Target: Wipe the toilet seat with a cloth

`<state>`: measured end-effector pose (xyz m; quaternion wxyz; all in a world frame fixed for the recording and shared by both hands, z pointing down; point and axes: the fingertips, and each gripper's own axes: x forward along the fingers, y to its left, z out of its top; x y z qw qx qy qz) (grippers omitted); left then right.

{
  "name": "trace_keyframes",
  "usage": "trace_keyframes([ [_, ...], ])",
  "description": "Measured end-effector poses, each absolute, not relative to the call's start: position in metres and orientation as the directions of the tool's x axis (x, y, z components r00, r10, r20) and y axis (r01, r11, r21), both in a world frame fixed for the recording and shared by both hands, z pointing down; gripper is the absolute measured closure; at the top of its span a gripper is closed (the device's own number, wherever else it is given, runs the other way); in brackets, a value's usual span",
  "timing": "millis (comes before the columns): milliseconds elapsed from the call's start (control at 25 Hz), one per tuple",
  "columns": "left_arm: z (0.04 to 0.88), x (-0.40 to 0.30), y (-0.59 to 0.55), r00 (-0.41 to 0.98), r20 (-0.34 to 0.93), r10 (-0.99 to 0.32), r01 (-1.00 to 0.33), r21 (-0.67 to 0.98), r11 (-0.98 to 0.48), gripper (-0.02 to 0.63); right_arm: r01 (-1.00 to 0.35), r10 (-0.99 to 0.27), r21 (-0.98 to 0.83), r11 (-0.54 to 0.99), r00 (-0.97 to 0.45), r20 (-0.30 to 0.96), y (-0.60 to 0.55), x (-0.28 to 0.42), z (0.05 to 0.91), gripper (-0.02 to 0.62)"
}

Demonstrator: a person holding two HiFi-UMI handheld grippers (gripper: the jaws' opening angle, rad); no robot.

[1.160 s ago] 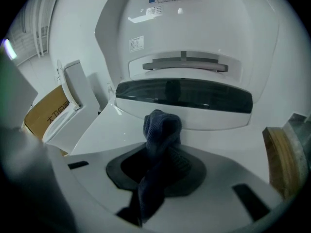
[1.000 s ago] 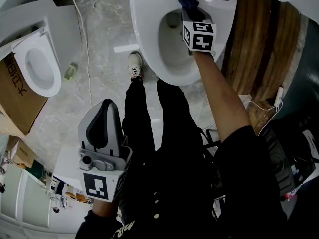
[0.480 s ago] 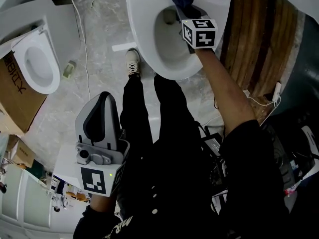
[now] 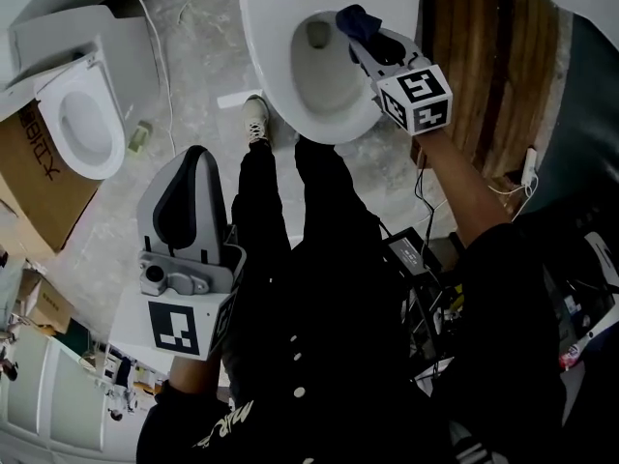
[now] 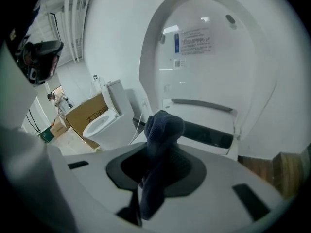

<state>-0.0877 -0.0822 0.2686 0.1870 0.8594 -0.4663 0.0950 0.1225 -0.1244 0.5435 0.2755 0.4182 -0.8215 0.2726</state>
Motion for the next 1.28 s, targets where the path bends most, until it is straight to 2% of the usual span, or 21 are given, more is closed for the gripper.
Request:
trace_keyframes([
  [360,0.208,-0.08,-0.097,0.576,0.273,-0.77,-0.817,0.187,-0.545,0.595,-0.869,-0.668,-0.114,0.481,-0.448,0.594,-0.118,0.165,0.406,0.511],
  [600,0.168,-0.088,-0.109,0.558,0.238,-0.795,-0.83,0.185,-0.527,0.596,-0.917,-0.785,-0.057,0.394,-0.368,0.498,-0.11,0.198,0.299,0.511],
  [760,0.137,-0.093,-0.114,0.569,0.202,-0.797,-0.822,0.12,-0.556,0.595,-0.933,-0.839,0.012,0.361,-0.319,0.441,-0.093,0.213,0.232,0.511],
  [1280,0.051,-0.129,-0.122,0.523,0.062,-0.85,-0.852,0.07,-0.519,0.595,-0.998,-0.981,0.032,0.063,-0.056,0.186,-0.04,0.272,0.077,0.511],
])
